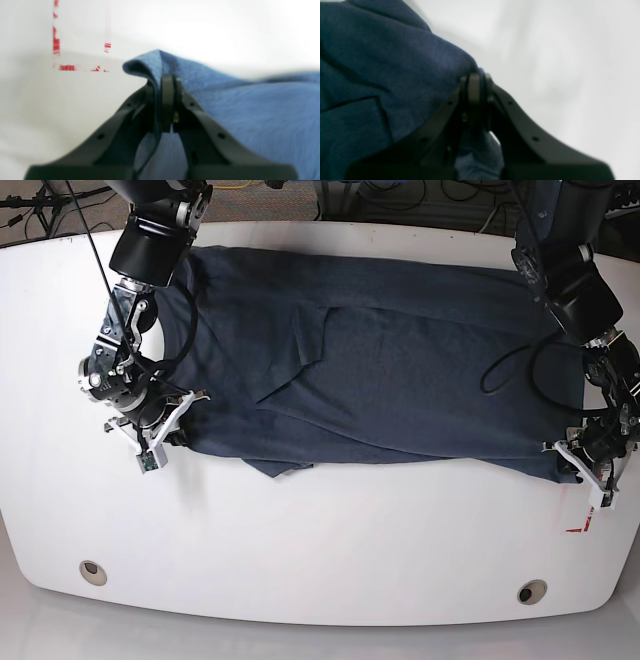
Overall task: Fold the T-shirt properly
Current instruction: 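Grasp the shirt's side edge with the left gripper, right gripper holding, then fold the held shirt edge over the body with both grippers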
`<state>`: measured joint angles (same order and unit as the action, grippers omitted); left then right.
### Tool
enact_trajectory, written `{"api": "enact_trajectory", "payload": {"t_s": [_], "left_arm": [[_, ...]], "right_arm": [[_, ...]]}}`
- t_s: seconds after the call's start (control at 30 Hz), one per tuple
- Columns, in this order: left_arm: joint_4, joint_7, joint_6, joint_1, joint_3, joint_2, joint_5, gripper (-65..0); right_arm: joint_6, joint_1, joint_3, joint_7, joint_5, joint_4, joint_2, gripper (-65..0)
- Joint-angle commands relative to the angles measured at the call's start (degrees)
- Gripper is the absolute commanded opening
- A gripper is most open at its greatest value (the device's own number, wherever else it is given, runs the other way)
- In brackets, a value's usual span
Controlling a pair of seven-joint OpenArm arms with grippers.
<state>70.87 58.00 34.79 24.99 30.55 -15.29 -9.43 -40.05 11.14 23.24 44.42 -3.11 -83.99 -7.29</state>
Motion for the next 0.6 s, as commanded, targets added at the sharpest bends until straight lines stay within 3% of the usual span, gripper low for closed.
{"api": "enact_trajectory", "payload": {"t_s": [0.0,0.2,0.47,0.57], "left_arm": [[4.8,1.5,0.2,1.0,-0.4,-0.8,-0.4,-64.0],[8.7,2.1,0.8,-0.9,-0.3,-0.7,-0.4,-63.9],[9.4,2.1,5.2,-3.6,0.1,-1.1,-0.3,-63.9],[10.8,2.1,5.2,-5.5,0.2,-2.8,-0.4,-63.9]], "right_arm": [[0.1,1.0,0.1,1.5,-0.9,-4.2,-0.5,-65.0],[0.1,-0.2,0.4,4.9,-0.9,-9.1,-0.5,-65.0],[0.1,-3.6,0.3,5.1,-0.9,-15.8,-0.5,-65.0],[0.1,-5.4,0.2,5.6,-0.9,-18.0,-0.5,-65.0]]}}
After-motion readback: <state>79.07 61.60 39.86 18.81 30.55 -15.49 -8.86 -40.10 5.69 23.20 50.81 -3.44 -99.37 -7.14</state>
